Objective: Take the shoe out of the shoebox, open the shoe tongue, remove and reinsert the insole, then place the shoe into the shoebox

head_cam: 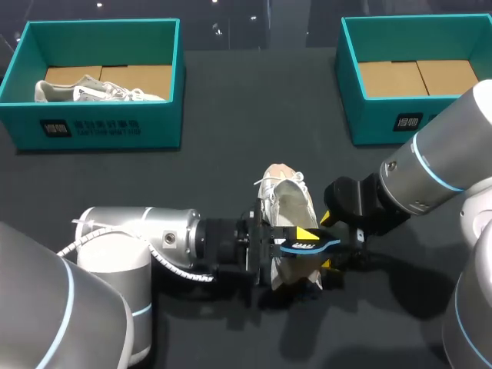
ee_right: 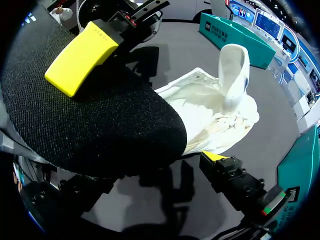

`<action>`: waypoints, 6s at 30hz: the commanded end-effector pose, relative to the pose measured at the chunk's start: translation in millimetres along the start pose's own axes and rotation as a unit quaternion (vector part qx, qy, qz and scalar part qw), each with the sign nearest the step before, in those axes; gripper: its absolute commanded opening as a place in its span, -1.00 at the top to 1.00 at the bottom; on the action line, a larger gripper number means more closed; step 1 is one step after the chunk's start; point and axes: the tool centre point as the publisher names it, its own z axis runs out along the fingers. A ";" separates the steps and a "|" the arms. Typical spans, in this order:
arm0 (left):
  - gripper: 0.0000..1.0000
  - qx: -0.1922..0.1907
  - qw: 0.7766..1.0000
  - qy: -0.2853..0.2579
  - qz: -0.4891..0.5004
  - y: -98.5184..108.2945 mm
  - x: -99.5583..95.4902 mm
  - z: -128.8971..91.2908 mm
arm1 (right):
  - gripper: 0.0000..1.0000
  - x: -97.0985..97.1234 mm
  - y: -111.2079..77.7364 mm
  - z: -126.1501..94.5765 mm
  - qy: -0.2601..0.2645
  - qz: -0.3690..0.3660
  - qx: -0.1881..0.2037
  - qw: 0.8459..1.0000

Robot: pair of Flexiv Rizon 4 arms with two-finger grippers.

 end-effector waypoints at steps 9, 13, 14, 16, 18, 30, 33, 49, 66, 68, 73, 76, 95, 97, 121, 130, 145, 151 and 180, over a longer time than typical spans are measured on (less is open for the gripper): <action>1.00 -0.014 1.000 -0.014 0.005 -3.1 -1.3 -11.9 | -1.00 1.9 -0.2 0.4 -0.002 0.000 0.000 1.000; 1.00 -0.014 1.000 -0.014 0.005 -3.1 -1.3 -11.9 | -1.00 1.9 -0.2 0.4 -0.002 0.000 0.000 1.000; 1.00 -0.014 1.000 -0.014 0.005 -3.1 -1.3 -11.9 | -1.00 1.9 -0.2 0.4 -0.002 0.000 0.000 1.000; 1.00 -0.014 1.000 -0.014 0.005 -3.1 -1.3 -11.9 | -1.00 1.9 -0.2 0.4 -0.002 0.000 0.000 1.000; 1.00 -0.014 1.000 -0.014 0.005 -3.1 -1.3 -11.9 | -1.00 1.9 -0.2 0.4 -0.002 0.000 0.000 1.000; 1.00 -0.013 0.999 -0.037 -0.005 -14.7 -0.3 -20.2 | -1.00 1.9 -0.2 0.4 -0.002 0.000 0.000 1.000; 1.00 -0.016 0.999 -0.039 -0.009 -15.2 2.5 -22.2 | -1.00 1.9 -0.2 0.4 -0.002 0.000 0.000 1.000; 1.00 -0.018 0.999 -0.036 -0.018 0.7 2.6 -24.3 | -1.00 1.9 -0.2 0.4 -0.002 0.000 0.000 1.000; 1.00 -0.004 0.999 -0.045 -0.015 6.3 -4.6 -8.7 | -1.00 1.9 -0.2 0.4 -0.002 0.000 0.000 1.000; 1.00 -0.007 0.999 -0.046 -0.017 7.1 -2.7 -8.1 | -1.00 1.9 -0.2 0.4 -0.002 0.000 0.000 1.000; 1.00 -0.020 0.998 -0.058 -0.025 13.1 -1.4 -12.8 | -1.00 1.9 -0.2 0.4 -0.002 0.000 0.000 1.000; 1.00 -0.023 0.997 -0.063 -0.027 14.2 -1.4 -16.9 | -1.00 1.9 -0.2 0.4 -0.002 0.000 0.000 1.000; 1.00 -0.042 0.998 -0.054 -0.014 33.3 -10.5 -27.3 | -1.00 1.9 -0.2 0.4 -0.002 0.000 0.000 1.000; 1.00 -0.044 0.998 -0.052 -0.013 37.1 -12.8 -27.4 | -1.00 1.9 -0.2 0.4 -0.002 0.000 0.000 1.000; 1.00 -0.076 0.995 -0.011 0.056 68.2 -11.8 -32.2 | -1.00 1.9 -0.2 0.4 -0.002 0.000 0.000 1.000; 1.00 -0.105 0.992 -0.011 0.075 87.0 -16.2 -37.4 | -1.00 1.9 -0.2 0.4 -0.002 0.000 0.000 1.000; 1.00 -0.125 0.989 -0.025 0.072 92.1 -20.2 -38.1 | -1.00 1.9 -0.2 0.4 -0.002 0.000 0.000 1.000; 0.47 -0.119 0.990 -0.030 0.069 75.9 -17.6 -34.1 | -1.00 1.9 -0.2 0.4 -0.002 0.000 0.000 1.000; 1.00 -0.127 0.988 -0.011 0.082 54.0 -8.6 -23.5 | -1.00 1.9 -0.2 0.4 -0.002 0.000 0.000 1.000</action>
